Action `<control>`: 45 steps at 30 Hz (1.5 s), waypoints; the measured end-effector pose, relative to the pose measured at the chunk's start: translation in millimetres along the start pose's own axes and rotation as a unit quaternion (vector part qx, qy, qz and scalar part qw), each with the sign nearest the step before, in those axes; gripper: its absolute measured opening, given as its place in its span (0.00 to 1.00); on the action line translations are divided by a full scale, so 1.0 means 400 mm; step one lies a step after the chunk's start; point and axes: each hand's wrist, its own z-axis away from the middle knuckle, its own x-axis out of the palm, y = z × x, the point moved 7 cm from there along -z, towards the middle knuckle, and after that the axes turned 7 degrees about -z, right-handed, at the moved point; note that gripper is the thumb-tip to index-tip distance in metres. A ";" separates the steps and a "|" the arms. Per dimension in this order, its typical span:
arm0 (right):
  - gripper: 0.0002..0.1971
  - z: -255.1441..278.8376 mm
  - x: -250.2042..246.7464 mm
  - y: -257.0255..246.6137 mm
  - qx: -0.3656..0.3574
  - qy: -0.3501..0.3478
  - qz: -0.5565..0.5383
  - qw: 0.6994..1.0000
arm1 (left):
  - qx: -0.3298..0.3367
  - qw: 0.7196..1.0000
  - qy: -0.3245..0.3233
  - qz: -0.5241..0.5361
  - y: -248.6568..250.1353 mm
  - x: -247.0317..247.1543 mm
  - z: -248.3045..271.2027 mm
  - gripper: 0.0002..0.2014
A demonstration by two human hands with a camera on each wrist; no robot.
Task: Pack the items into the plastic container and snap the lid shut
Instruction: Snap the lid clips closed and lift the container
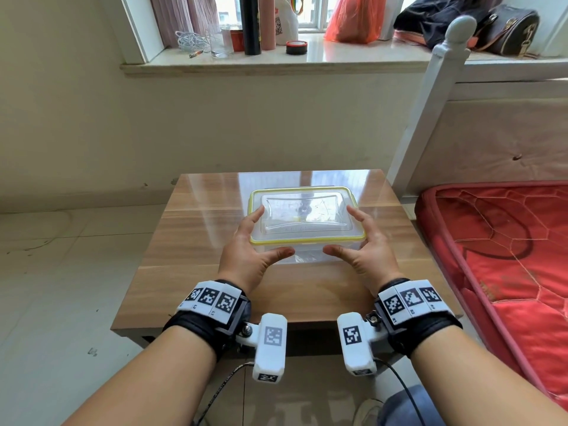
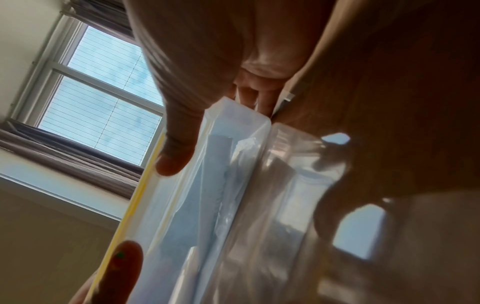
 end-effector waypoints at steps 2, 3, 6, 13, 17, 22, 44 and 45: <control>0.44 -0.002 -0.001 0.005 -0.001 0.002 0.004 1.000 | -0.005 1.000 0.000 0.001 0.000 0.001 0.002 0.49; 0.44 -0.003 -0.002 0.008 0.000 0.000 0.005 1.000 | -0.005 1.000 -0.003 0.000 0.001 0.003 0.003 0.49; 0.43 -0.002 0.002 0.007 0.003 -0.015 0.006 1.000 | 0.003 1.000 -0.005 -0.005 0.010 0.001 0.009 0.49; 0.50 0.009 0.001 -0.006 0.040 -0.028 -0.019 0.999 | -0.005 0.998 -0.019 0.055 0.001 0.002 0.017 0.56; 0.53 -0.014 -0.002 0.054 0.078 -0.002 -0.024 0.997 | -0.035 0.998 -0.019 0.044 -0.030 0.010 0.013 0.53; 0.53 -0.045 -0.001 0.102 0.083 0.008 -0.053 0.995 | -0.047 0.997 -0.003 0.066 -0.032 0.005 0.005 0.45; 0.33 -0.177 0.315 -0.093 0.091 -0.076 -0.126 0.985 | -0.061 0.990 0.118 0.046 -0.052 -0.307 -0.159 0.24; 0.33 -0.185 0.330 -0.094 0.095 -0.077 -0.128 0.984 | -0.066 0.989 0.123 0.045 -0.059 -0.319 -0.174 0.25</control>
